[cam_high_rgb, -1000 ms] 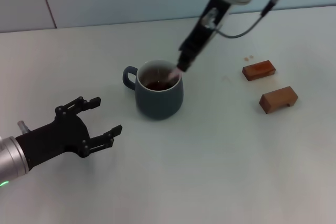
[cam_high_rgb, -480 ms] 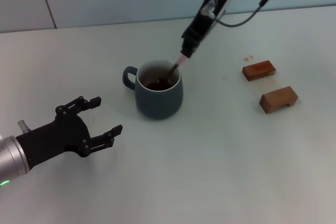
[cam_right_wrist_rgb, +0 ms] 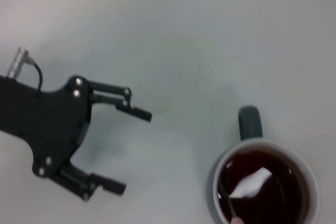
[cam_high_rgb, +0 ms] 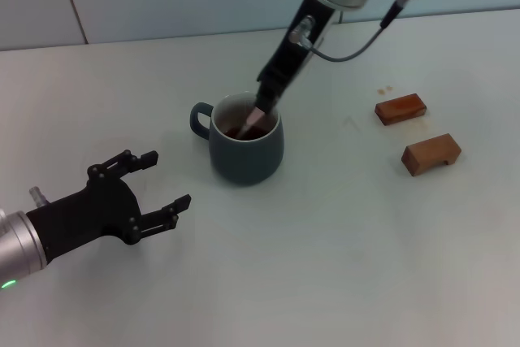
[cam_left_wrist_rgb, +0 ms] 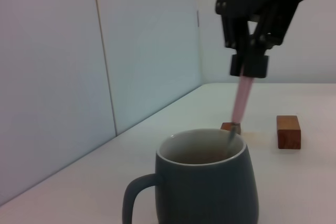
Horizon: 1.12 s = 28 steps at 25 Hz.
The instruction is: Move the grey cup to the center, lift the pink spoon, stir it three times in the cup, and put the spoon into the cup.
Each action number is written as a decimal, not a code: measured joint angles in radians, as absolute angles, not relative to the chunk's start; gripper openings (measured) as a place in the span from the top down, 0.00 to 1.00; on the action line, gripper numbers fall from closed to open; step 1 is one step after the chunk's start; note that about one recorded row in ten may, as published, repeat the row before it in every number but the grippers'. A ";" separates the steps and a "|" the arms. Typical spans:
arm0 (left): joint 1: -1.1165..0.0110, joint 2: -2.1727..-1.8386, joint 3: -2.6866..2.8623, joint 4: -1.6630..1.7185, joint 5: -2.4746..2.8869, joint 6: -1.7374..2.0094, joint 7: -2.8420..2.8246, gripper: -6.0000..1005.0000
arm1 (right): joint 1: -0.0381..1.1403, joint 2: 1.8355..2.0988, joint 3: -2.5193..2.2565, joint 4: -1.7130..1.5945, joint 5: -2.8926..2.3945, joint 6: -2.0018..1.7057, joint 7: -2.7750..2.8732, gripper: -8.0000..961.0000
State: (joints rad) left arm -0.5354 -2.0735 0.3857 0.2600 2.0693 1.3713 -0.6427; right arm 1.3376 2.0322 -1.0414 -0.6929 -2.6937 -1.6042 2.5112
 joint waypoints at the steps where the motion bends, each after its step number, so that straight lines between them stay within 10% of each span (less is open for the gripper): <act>1: -0.535 -2.074 0.387 0.260 2.069 1.371 -0.643 0.17 | 1.340 2.034 -1.041 -0.692 -2.691 -1.593 2.510 0.88; 14: -0.539 -2.074 0.390 0.259 2.069 1.370 -0.643 0.17 | 1.309 2.007 -1.040 -0.697 -2.707 -1.576 2.533 0.84; 23: -0.540 -2.072 0.390 0.259 2.069 1.368 -0.656 0.17 | 1.174 2.077 -1.057 -0.954 -2.705 -1.590 2.533 0.75; 28: -0.540 -2.072 0.390 0.259 2.069 1.368 -0.661 0.17 | 1.028 2.075 -1.065 -1.149 -2.567 -1.595 2.505 0.70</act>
